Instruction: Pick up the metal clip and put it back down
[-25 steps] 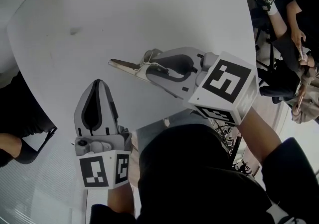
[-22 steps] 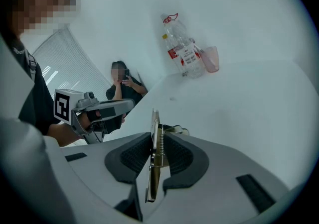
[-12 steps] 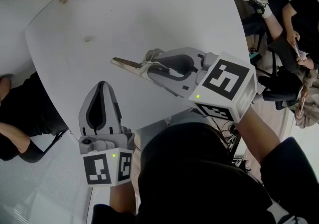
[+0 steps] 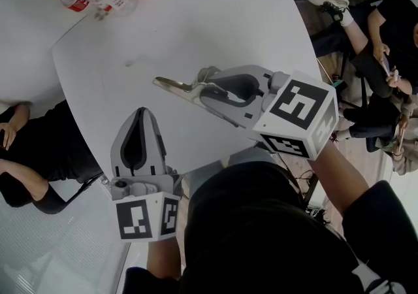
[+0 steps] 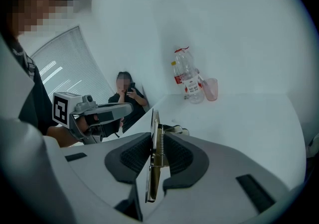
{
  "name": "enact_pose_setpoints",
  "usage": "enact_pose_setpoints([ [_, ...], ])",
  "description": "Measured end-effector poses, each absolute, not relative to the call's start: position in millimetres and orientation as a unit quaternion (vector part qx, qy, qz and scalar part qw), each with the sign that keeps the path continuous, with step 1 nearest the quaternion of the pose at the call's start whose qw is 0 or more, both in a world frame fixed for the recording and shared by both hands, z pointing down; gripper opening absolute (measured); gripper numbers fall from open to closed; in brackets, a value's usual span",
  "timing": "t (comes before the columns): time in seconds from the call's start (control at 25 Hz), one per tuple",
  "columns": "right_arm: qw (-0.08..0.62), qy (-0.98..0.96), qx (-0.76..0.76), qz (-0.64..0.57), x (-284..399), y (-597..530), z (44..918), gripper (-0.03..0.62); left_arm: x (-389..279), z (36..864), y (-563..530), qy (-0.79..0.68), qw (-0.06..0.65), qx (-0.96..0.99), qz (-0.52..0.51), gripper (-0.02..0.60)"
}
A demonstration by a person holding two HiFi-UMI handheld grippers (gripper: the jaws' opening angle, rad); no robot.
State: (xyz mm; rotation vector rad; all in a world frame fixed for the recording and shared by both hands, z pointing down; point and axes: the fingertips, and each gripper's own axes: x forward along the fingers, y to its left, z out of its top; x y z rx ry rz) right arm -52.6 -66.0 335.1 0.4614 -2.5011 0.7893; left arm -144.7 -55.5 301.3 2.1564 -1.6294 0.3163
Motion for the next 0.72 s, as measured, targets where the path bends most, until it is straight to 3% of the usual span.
enact_pose_setpoints([
  [0.72, 0.201, -0.931, 0.205, 0.225, -37.0, -66.8, 261.2, 0.095, -136.6, 243.9, -43.4, -0.587, 0.142, 0.790, 0.106, 0.020],
])
